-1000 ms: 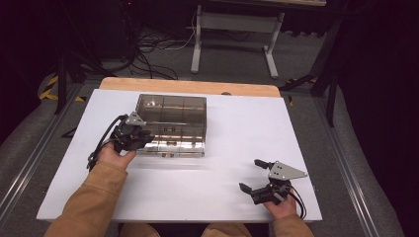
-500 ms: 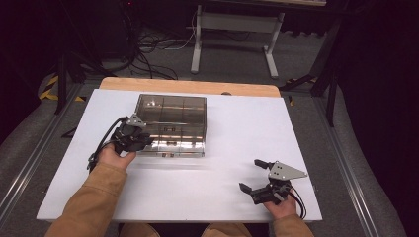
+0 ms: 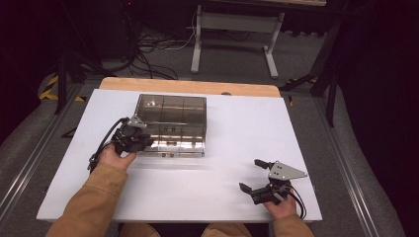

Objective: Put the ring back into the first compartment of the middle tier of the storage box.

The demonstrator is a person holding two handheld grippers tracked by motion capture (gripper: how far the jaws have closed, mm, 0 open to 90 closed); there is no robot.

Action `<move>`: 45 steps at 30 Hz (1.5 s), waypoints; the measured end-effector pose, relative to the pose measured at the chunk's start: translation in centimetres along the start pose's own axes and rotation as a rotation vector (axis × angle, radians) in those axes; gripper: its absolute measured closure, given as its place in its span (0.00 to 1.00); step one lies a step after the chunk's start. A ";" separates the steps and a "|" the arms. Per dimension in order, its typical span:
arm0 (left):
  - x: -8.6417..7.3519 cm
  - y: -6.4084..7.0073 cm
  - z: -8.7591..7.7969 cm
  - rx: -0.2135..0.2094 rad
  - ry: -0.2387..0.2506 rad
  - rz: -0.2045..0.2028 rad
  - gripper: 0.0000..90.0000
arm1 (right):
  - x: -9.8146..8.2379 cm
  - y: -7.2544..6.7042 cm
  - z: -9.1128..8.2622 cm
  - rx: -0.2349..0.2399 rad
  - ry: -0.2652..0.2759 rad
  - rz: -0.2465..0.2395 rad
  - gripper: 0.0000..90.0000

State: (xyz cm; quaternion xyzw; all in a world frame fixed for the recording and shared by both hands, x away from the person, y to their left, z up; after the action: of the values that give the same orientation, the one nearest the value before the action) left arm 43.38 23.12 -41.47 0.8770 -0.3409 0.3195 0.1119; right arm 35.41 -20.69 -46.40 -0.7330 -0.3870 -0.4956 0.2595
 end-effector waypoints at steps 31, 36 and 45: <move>0.5 1.6 -1.8 -0.005 0.097 0.040 0.96 | 0.0 0.0 0.0 -0.004 0.001 -0.002 0.00; 0.8 2.3 -2.1 -0.038 0.104 0.059 1.00 | 0.0 0.0 0.0 -0.003 0.001 -0.002 0.00; 1.4 3.1 -2.7 -0.088 0.094 0.120 1.00 | 0.0 0.0 0.0 -0.002 0.001 -0.002 0.00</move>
State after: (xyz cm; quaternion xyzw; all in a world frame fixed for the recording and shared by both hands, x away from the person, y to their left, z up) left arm 40.80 21.25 -38.56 0.8332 -0.4010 0.3514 0.1467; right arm 35.43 -20.67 -46.40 -0.7326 -0.3871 -0.4965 0.2586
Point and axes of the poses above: each handheld gripper's, and its own axes: z roughly forward along the jaws, x roughly out of its top, y roughly to its right, the point moved 2 cm from there along z, roughly forward along the jaws
